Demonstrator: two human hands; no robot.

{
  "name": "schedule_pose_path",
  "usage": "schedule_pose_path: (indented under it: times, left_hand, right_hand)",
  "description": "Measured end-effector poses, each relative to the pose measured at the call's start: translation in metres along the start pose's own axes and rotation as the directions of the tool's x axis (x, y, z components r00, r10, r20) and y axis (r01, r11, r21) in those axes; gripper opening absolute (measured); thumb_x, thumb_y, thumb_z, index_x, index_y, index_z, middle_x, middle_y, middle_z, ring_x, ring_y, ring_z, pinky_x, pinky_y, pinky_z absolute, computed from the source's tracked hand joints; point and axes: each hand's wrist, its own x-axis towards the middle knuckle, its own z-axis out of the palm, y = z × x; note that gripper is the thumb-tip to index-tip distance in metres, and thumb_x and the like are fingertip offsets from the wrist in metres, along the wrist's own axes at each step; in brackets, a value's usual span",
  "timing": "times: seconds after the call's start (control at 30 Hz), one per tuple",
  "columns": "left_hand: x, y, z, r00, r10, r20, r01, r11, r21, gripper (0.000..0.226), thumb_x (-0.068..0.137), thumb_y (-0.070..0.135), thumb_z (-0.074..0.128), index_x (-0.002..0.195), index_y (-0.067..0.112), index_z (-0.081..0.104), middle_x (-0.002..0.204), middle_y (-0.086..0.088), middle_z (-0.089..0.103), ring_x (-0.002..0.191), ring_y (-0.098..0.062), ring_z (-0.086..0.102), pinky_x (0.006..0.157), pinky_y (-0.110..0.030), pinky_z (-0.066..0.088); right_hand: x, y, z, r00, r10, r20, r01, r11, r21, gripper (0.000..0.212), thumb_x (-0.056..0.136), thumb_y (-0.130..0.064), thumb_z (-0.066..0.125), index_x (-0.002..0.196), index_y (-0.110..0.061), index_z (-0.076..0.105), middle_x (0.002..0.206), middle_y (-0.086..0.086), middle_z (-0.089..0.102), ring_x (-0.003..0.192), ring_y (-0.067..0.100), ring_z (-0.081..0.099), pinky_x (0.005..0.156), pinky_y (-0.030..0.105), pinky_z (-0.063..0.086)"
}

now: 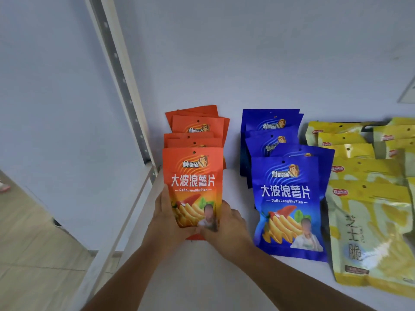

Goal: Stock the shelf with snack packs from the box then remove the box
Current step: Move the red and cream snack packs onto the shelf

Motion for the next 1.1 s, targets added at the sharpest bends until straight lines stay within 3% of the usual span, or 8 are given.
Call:
schedule_pose_path:
  times: [0.17,0.3,0.53,0.67,0.77,0.9,1.0,1.1]
  left_hand:
    - [0.006,-0.003,0.003,1.000,-0.003,0.002,0.003,1.000,0.006,0.142,0.043,0.080,0.082,0.154,0.040,0.004,0.150,0.006,0.036,0.136,-0.021,0.044,0.102,-0.053,0.051]
    - [-0.001,-0.005,0.000,1.000,-0.006,0.012,0.005,0.993,0.114,0.140,0.047,0.080,0.079,0.153,0.041,-0.004,0.156,0.007,0.025,0.141,-0.022,0.036,0.105,-0.052,0.048]
    - [-0.012,-0.013,-0.012,0.998,0.047,0.030,-0.052,0.974,0.221,0.126,0.056,0.083,0.071,0.152,0.045,-0.001,0.161,0.005,0.015,0.146,-0.026,0.029,0.106,-0.058,0.046]
    - [-0.019,-0.016,-0.016,0.997,0.072,0.021,-0.075,0.960,0.271,0.123,0.056,0.087,0.064,0.153,0.043,0.002,0.161,0.003,0.014,0.146,-0.030,0.028,0.106,-0.058,0.045]
    - [-0.021,-0.018,-0.015,0.996,0.086,0.021,-0.088,0.950,0.298,0.124,0.058,0.087,0.063,0.155,0.037,0.006,0.162,0.000,0.014,0.146,-0.032,0.026,0.109,-0.059,0.041]
    - [-0.018,-0.016,-0.009,0.992,0.125,-0.008,-0.115,0.935,0.335,0.122,0.059,0.071,0.078,0.156,0.025,0.019,0.161,-0.006,0.019,0.145,-0.036,0.028,0.110,-0.060,0.037]
    - [-0.017,-0.015,-0.003,0.992,0.122,-0.022,-0.107,0.932,0.347,0.120,0.059,0.054,0.090,0.155,0.019,0.029,0.160,-0.009,0.021,0.145,-0.038,0.026,0.114,-0.059,0.033]
    - [-0.016,-0.012,0.003,0.987,0.151,-0.049,-0.119,0.905,0.408,0.115,0.058,0.067,0.081,0.151,0.016,0.035,0.156,-0.014,0.029,0.140,-0.040,0.034,0.111,-0.061,0.036]
  right_hand:
    - [0.007,-0.002,0.001,0.999,0.047,-0.014,-0.047,0.999,0.004,0.068,0.069,-0.064,0.069,0.125,-0.038,0.040,0.117,-0.014,0.054,0.113,0.012,0.050,0.093,0.036,0.049]
    - [0.006,-0.003,-0.003,0.998,0.049,-0.025,-0.048,0.998,0.028,0.075,0.067,-0.060,0.071,0.129,-0.033,0.039,0.120,-0.011,0.052,0.117,0.015,0.051,0.094,0.041,0.052]
    - [-0.011,-0.004,-0.010,0.997,-0.034,-0.070,0.037,0.998,0.041,0.065,0.085,-0.049,0.069,0.136,-0.032,0.033,0.123,-0.015,0.039,0.118,0.005,0.042,0.090,0.028,0.044]
    - [-0.023,-0.007,-0.024,0.993,-0.067,-0.099,0.064,0.997,-0.036,0.075,0.094,-0.064,0.052,0.152,-0.026,0.022,0.147,-0.006,0.036,0.134,0.009,0.036,0.099,0.027,0.039]
    - [-0.033,-0.001,-0.039,0.992,-0.090,-0.088,0.083,0.993,-0.080,0.087,0.089,-0.068,0.057,0.155,-0.024,0.020,0.154,-0.007,0.030,0.143,0.013,0.029,0.107,0.029,0.037]
    - [-0.047,0.019,-0.066,0.980,-0.155,-0.129,0.133,0.978,-0.162,0.079,0.089,-0.052,0.067,0.153,-0.026,0.029,0.154,-0.010,0.034,0.142,0.009,0.031,0.105,0.018,0.032]
    - [-0.062,0.038,-0.088,0.973,-0.139,-0.185,0.096,0.970,-0.223,0.069,0.089,-0.056,0.064,0.146,-0.033,0.035,0.146,-0.017,0.038,0.135,0.004,0.030,0.115,0.029,0.029]
    - [-0.076,0.059,-0.109,0.975,-0.094,-0.202,0.057,0.982,-0.181,0.063,0.088,-0.053,0.067,0.140,-0.034,0.038,0.139,-0.018,0.040,0.128,0.007,0.035,0.105,0.029,0.044]
